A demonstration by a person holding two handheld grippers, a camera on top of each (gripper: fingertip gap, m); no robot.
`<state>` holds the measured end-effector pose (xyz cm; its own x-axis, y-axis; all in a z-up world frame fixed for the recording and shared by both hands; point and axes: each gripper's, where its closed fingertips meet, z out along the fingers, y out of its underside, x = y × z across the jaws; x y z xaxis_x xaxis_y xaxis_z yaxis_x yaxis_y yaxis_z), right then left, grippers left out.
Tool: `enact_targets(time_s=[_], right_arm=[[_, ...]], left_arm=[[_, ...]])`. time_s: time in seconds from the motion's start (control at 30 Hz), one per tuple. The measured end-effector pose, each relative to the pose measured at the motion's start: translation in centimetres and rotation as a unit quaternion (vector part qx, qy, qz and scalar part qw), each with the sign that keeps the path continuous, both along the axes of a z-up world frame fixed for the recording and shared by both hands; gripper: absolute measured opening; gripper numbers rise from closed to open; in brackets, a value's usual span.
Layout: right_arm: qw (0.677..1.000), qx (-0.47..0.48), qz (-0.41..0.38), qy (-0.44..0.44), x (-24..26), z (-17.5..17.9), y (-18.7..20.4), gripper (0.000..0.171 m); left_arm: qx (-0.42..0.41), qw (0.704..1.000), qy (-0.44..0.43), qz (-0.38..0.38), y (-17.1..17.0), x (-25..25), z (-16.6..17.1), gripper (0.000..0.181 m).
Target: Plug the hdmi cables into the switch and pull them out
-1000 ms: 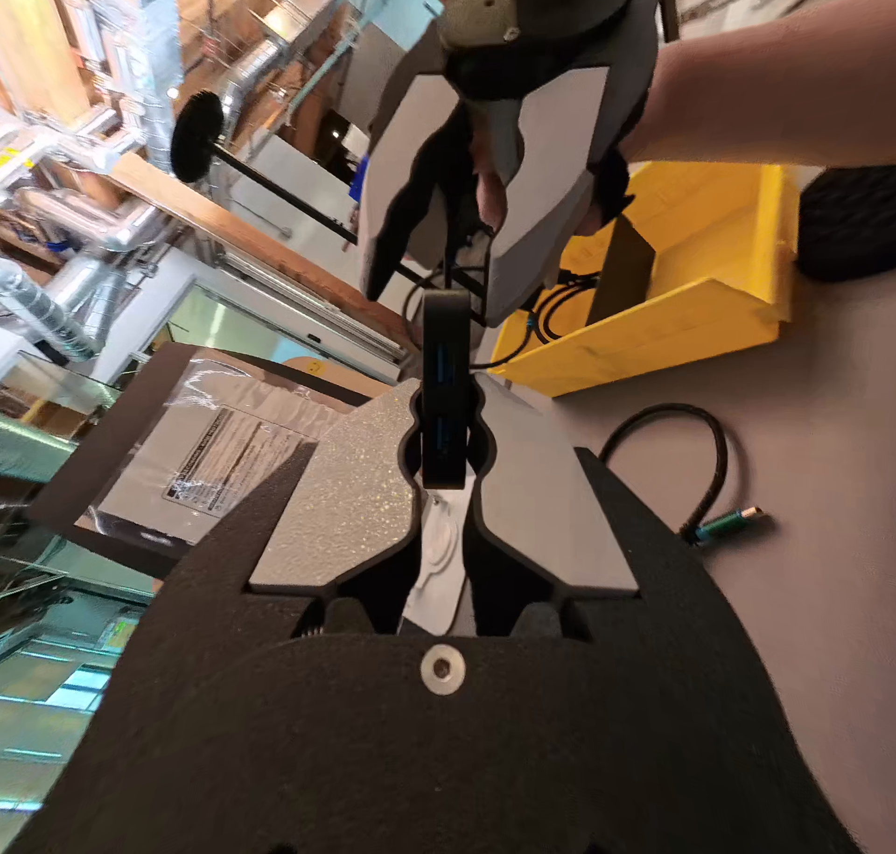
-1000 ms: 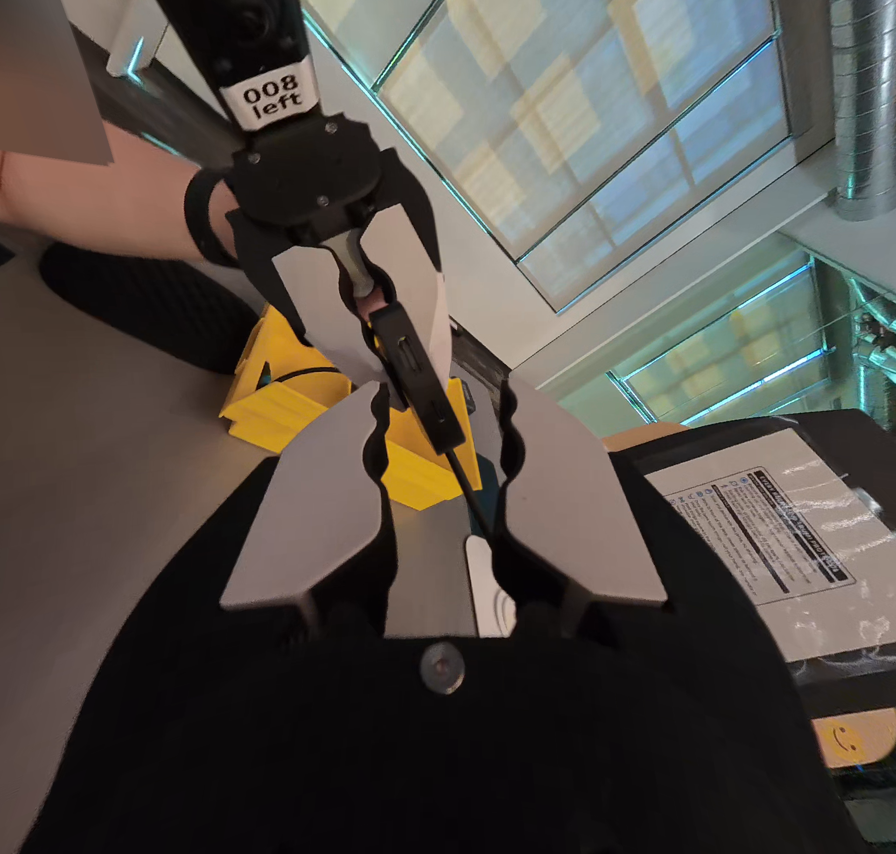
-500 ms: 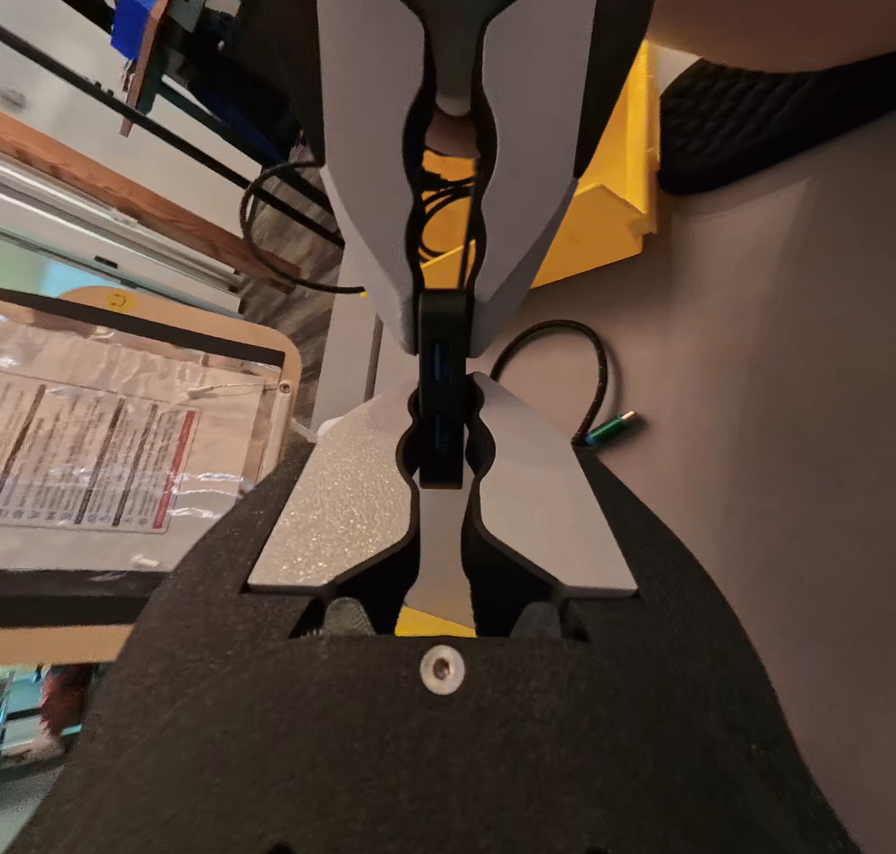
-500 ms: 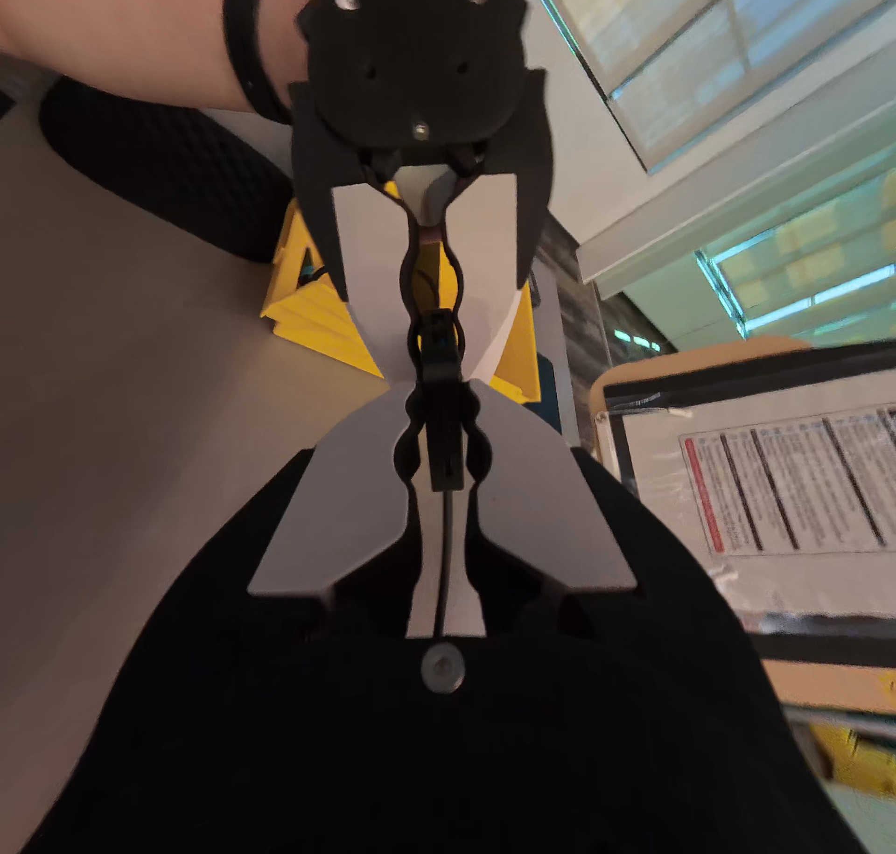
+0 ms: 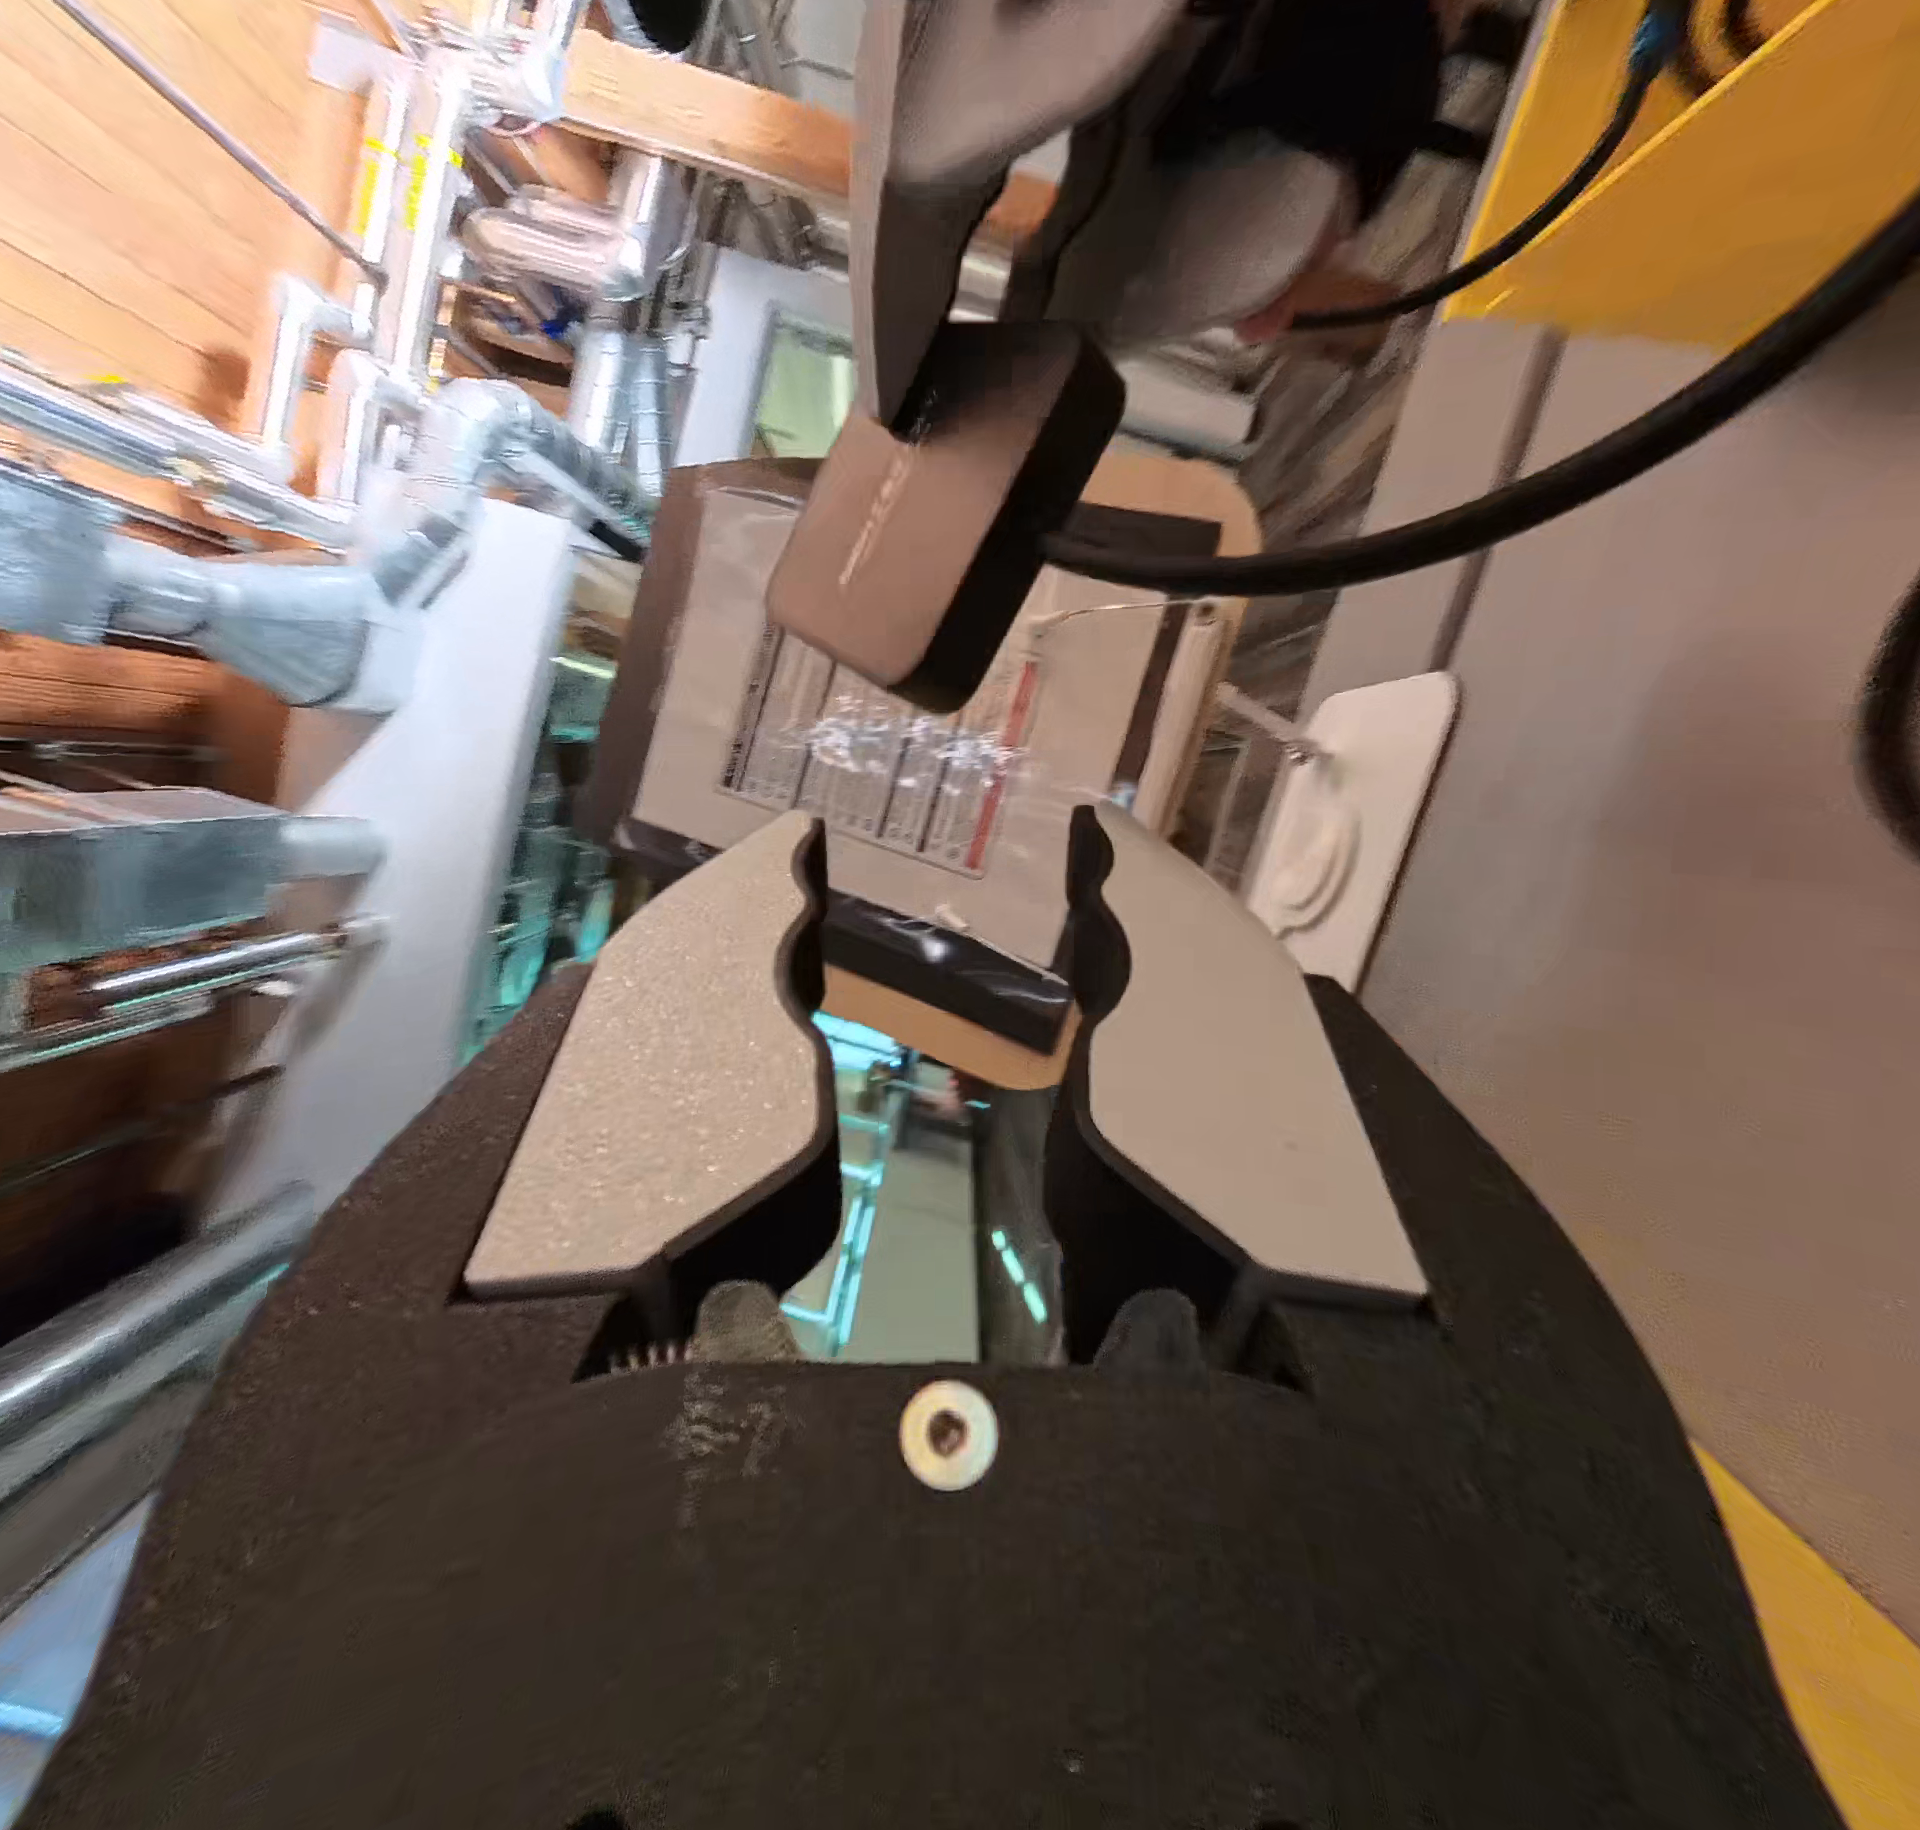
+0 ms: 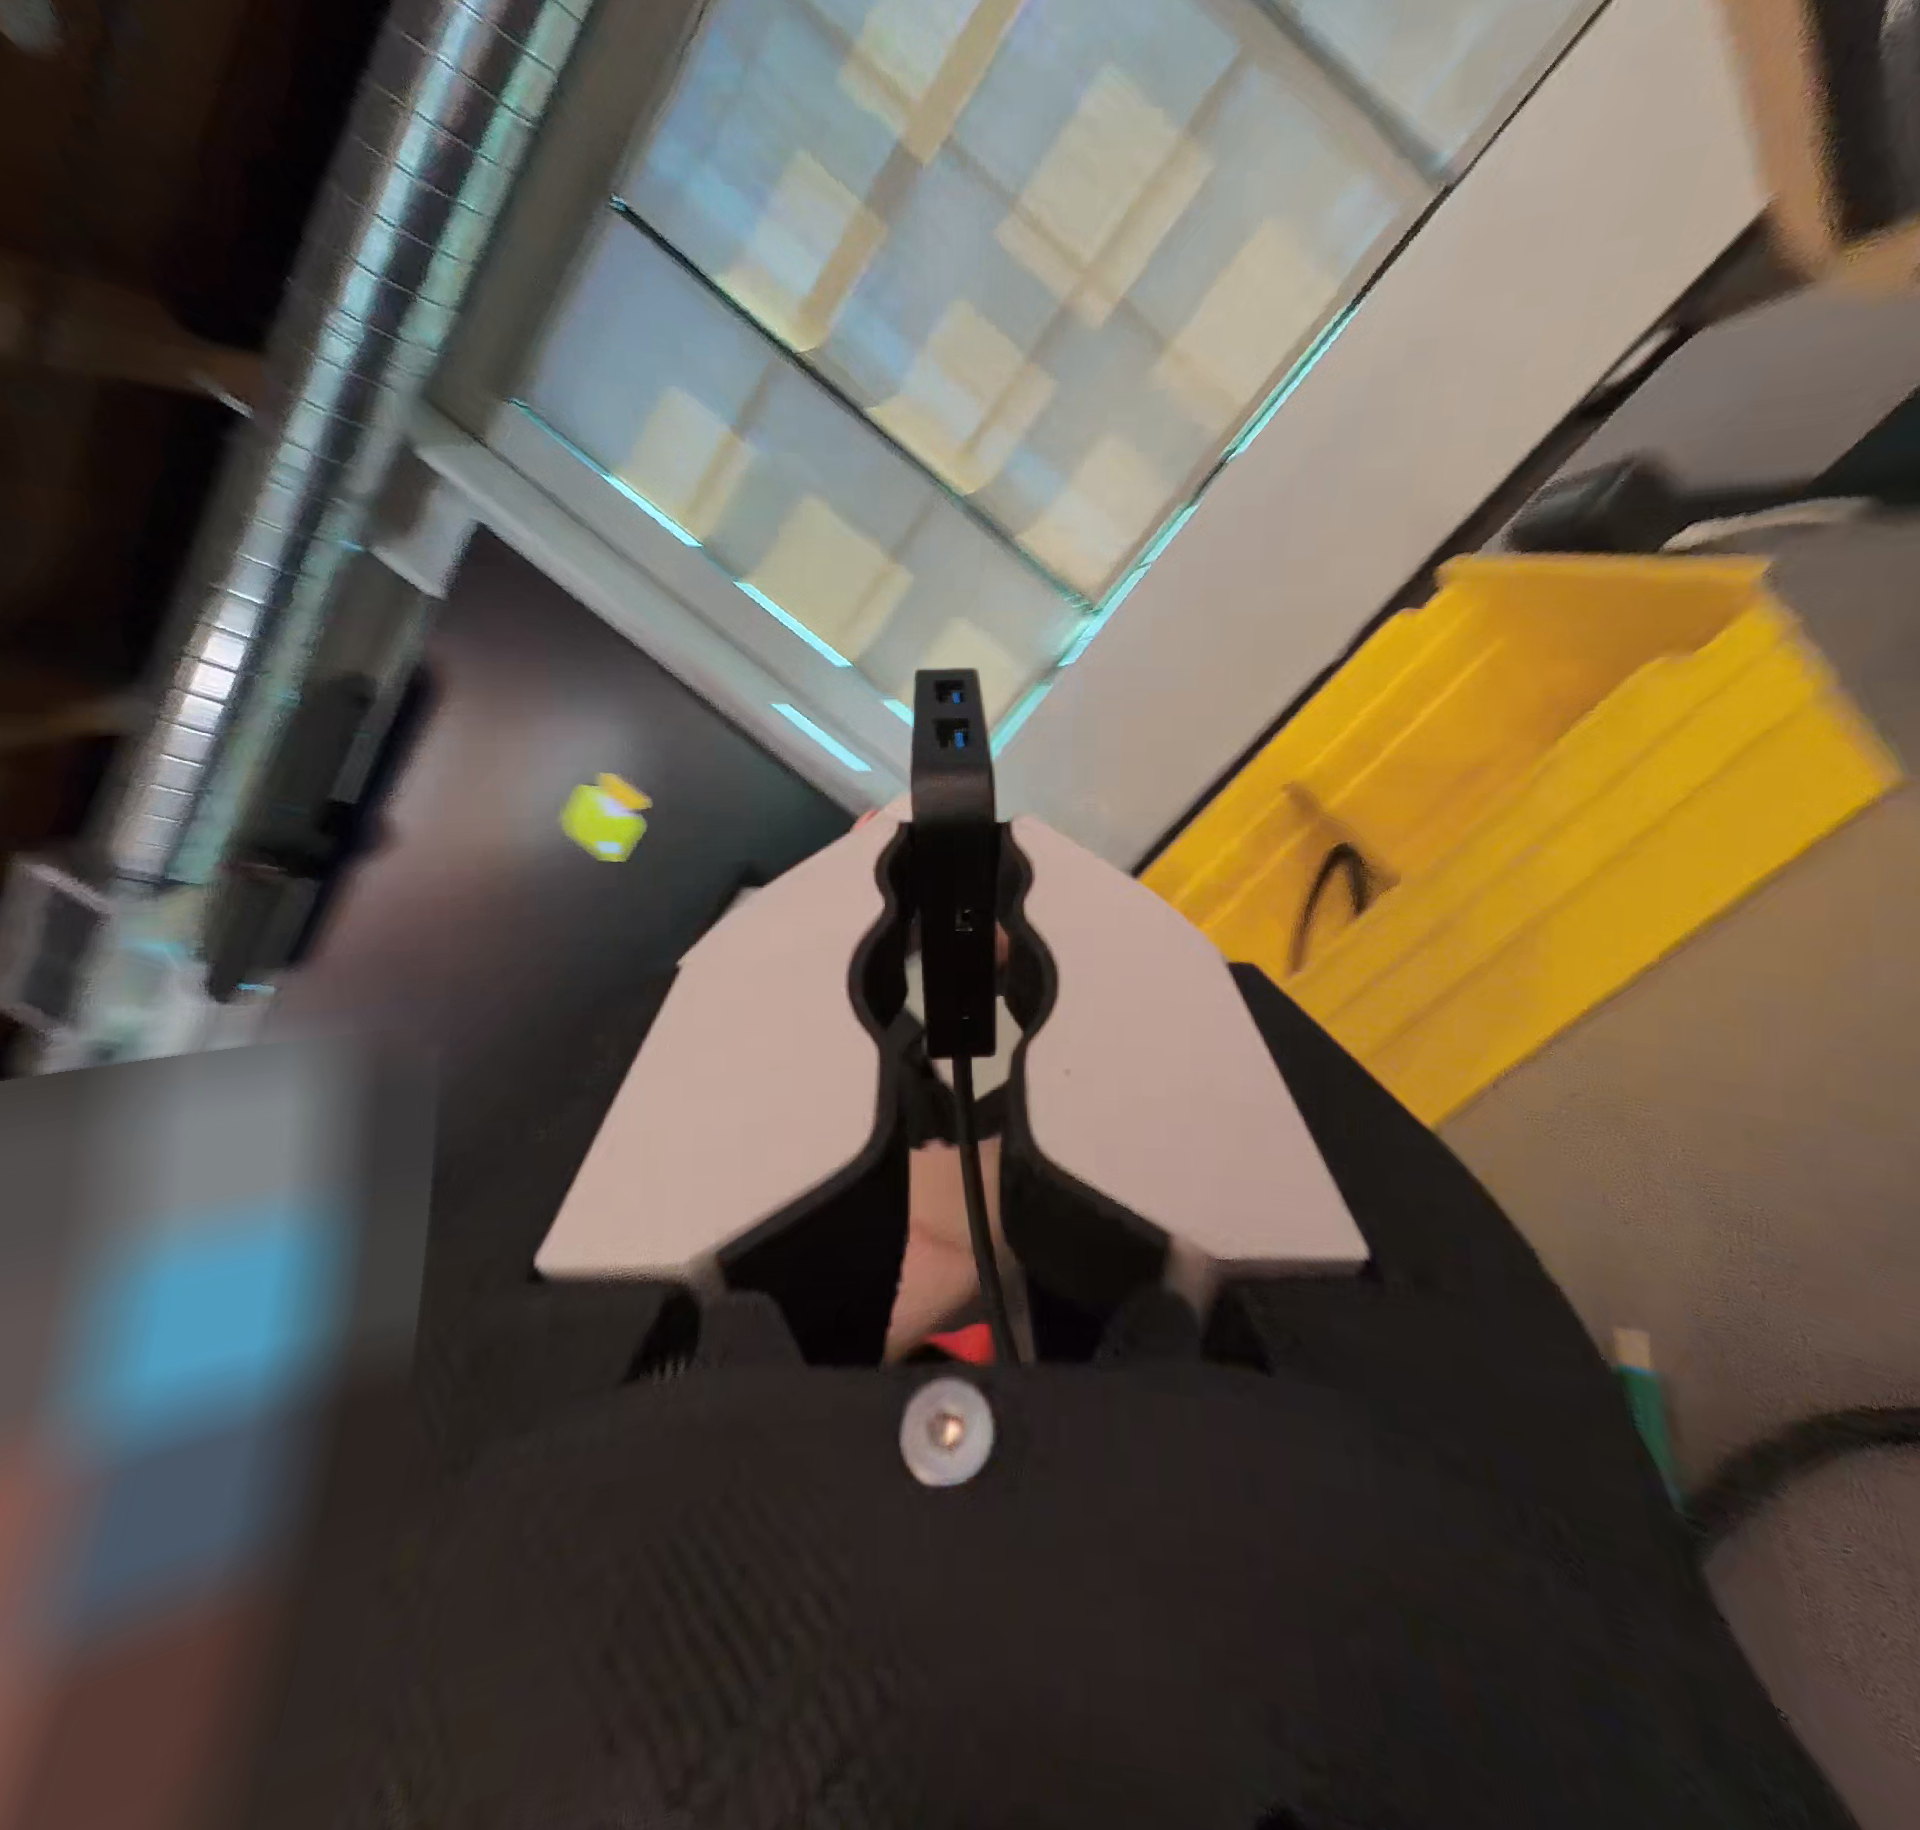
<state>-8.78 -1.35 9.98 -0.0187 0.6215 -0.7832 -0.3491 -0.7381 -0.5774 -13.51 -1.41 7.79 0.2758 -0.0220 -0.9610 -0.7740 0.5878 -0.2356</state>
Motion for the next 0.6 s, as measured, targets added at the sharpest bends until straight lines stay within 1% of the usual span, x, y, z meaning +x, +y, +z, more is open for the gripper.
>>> enact_targets(time_s=[0.07, 0.17, 0.23, 0.27, 0.3, 0.33, 0.4, 0.43, 0.5, 0.57, 0.6], right_arm=[[0.997, -0.050, 0.033, 0.044, -0.7, -0.3, -0.2, 0.015], [0.992, -0.099, 0.034, 0.069, -1.6, -1.4, 0.3, 0.015], [0.990, -0.118, 0.038, 0.072, -2.3, -1.9, 0.2, 0.015], [0.989, -0.121, 0.045, 0.068, -2.8, -2.1, 0.0, 0.015], [0.990, -0.118, 0.044, 0.062, -3.1, -2.2, -0.1, 0.015], [0.993, -0.101, 0.034, 0.050, -3.2, -2.2, -0.2, 0.015], [0.999, -0.043, 0.033, -0.008, -3.3, -2.2, -0.6, 0.020], [0.999, -0.005, 0.037, -0.026, -3.1, -1.7, -0.9, 0.027], [0.993, 0.080, 0.060, -0.061, -2.7, -0.6, -2.2, 0.031], [0.971, 0.196, 0.060, -0.119, -2.0, -0.2, -3.2, 0.034], [0.949, 0.273, 0.055, -0.150, -1.7, -0.3, -3.9, 0.034]], left_arm=[[0.043, 0.999, -0.008, -0.003, -0.1, 0.2, 0.9, 0.052], [0.102, 0.994, 0.039, -0.021, -1.2, 1.1, 1.0, 0.050], [0.140, 0.986, 0.083, -0.026, -1.7, 1.8, 0.3, 0.039], [0.150, 0.983, 0.104, -0.030, -1.8, 2.0, -0.3, 0.031], [0.154, 0.981, 0.118, -0.033, -1.8, 2.2, -0.7, 0.018], [0.153, 0.981, 0.114, -0.039, -1.9, 2.1, -0.8, 0.017], [0.096, 0.991, 0.074, -0.064, -2.1, 1.8, -0.7, 0.015], [0.053, 0.994, 0.037, -0.084, -2.3, 1.6, -0.3, 0.015], [-0.038, 0.989, -0.040, -0.141, -3.1, 1.3, 0.8, 0.014], [-0.117, 0.969, -0.095, -0.197, -4.2, 1.1, 1.9, 0.014], [-0.151, 0.956, -0.113, -0.225, -4.8, 1.0, 2.3, 0.014]])
